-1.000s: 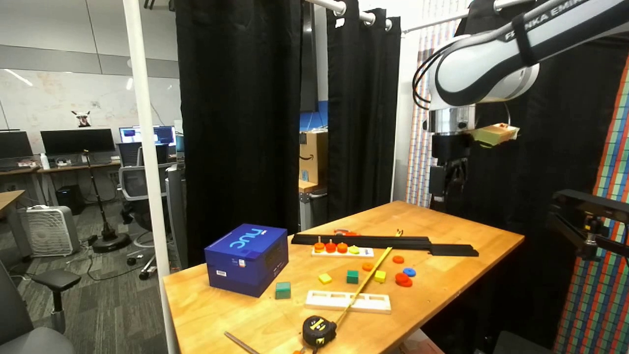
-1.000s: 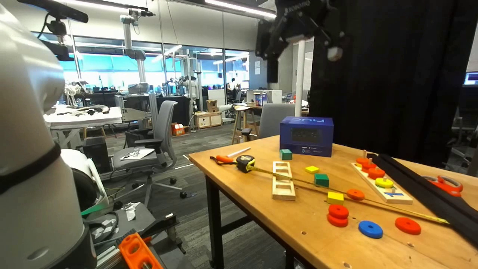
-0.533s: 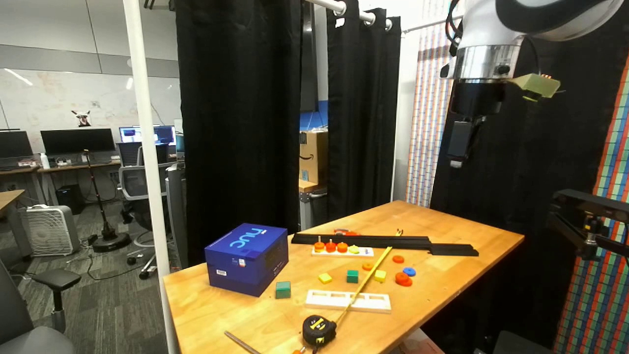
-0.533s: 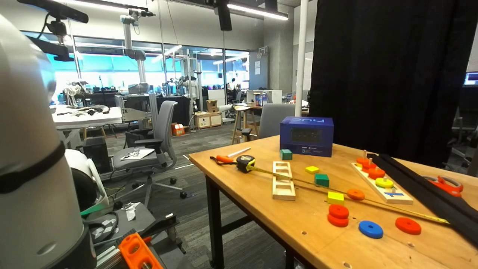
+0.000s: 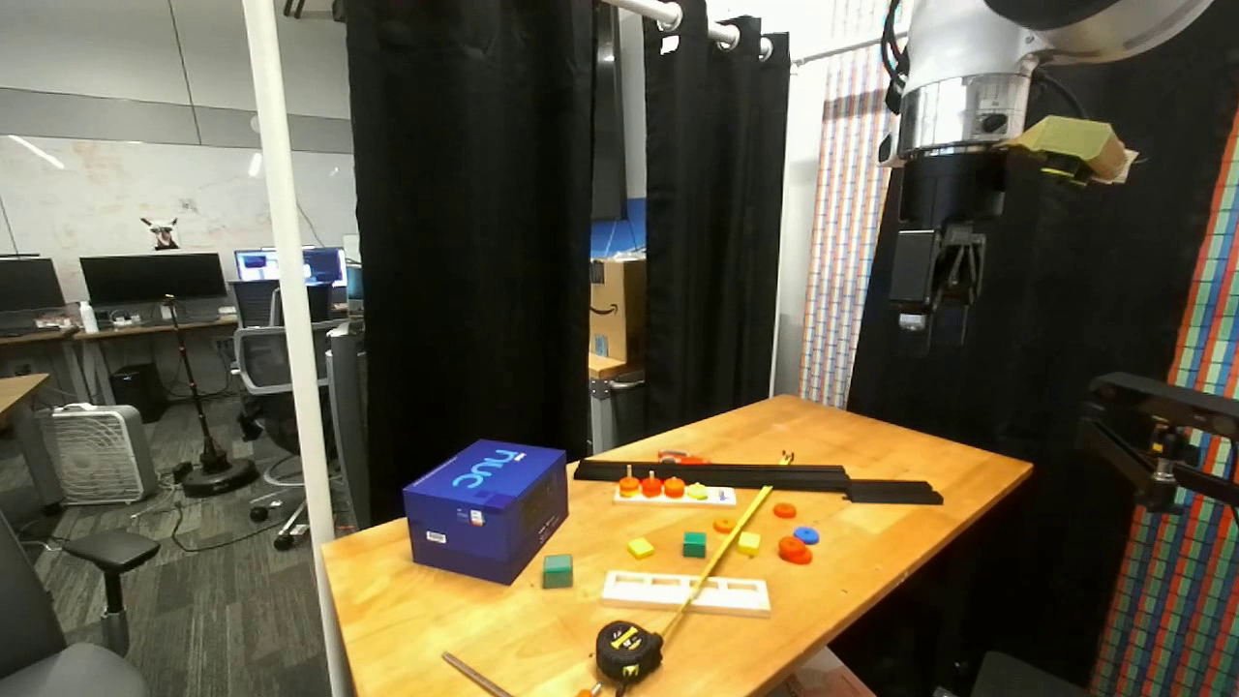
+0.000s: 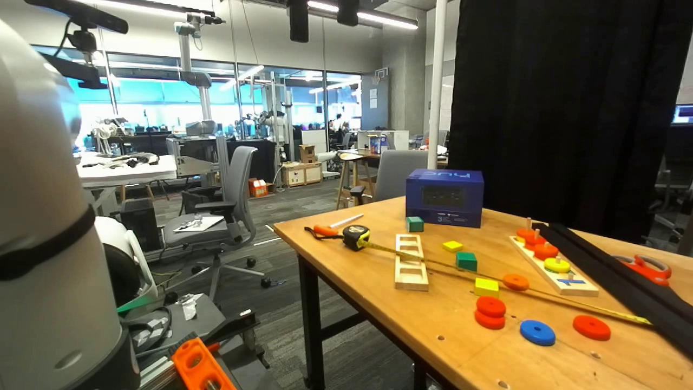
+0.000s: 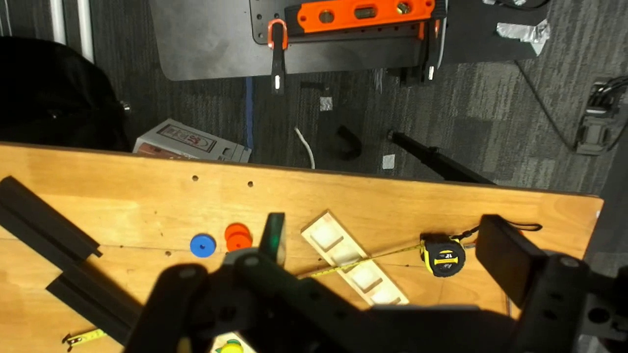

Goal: Pick up the blue object and put it on the table.

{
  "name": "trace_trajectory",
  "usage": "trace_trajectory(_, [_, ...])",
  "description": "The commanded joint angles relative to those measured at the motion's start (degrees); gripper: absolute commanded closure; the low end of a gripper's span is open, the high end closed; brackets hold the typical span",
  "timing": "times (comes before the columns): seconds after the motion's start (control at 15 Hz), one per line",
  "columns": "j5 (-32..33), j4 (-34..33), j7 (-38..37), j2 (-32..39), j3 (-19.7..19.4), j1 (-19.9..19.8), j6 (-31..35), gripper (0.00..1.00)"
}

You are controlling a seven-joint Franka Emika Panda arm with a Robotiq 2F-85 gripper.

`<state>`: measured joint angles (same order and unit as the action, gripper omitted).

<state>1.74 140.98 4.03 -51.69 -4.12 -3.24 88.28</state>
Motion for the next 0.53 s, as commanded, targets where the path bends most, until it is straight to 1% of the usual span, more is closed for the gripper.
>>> trace_trajectory(0.0, [0.1,-0.3,-0.4,0.4,-0.1,0.3,-0.3,0.0])
trace_trajectory(0.47, [0.0,-0.5,-0.8,0.8,-0.1,0.2,-0.5,0.0])
